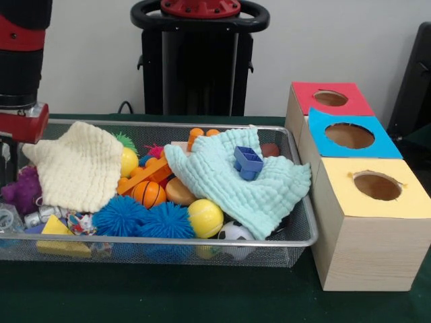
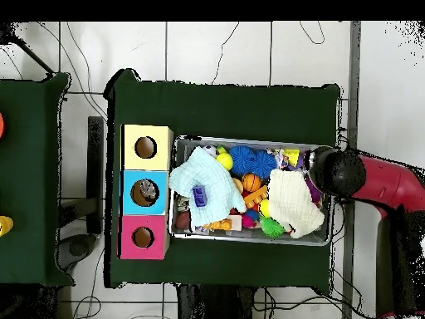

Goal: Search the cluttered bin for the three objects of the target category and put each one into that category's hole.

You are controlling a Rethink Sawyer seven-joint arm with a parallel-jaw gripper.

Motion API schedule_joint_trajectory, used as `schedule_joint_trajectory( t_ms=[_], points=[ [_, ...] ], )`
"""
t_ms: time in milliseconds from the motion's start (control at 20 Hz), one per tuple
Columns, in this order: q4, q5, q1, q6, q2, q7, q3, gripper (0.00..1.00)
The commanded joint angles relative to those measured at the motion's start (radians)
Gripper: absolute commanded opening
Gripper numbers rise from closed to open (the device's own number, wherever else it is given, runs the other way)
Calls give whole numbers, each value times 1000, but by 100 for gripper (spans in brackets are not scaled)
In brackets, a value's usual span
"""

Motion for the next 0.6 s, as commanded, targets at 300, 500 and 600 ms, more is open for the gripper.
schedule_joint_trajectory(
  t_ms=[300, 500, 600],
  points=[
    [92, 26, -22, 3, 52, 31, 50, 0],
    [80, 29, -24, 3, 64, 30, 54, 0],
    [78, 30, -23, 2, 68, 30, 54, 0]
  ],
)
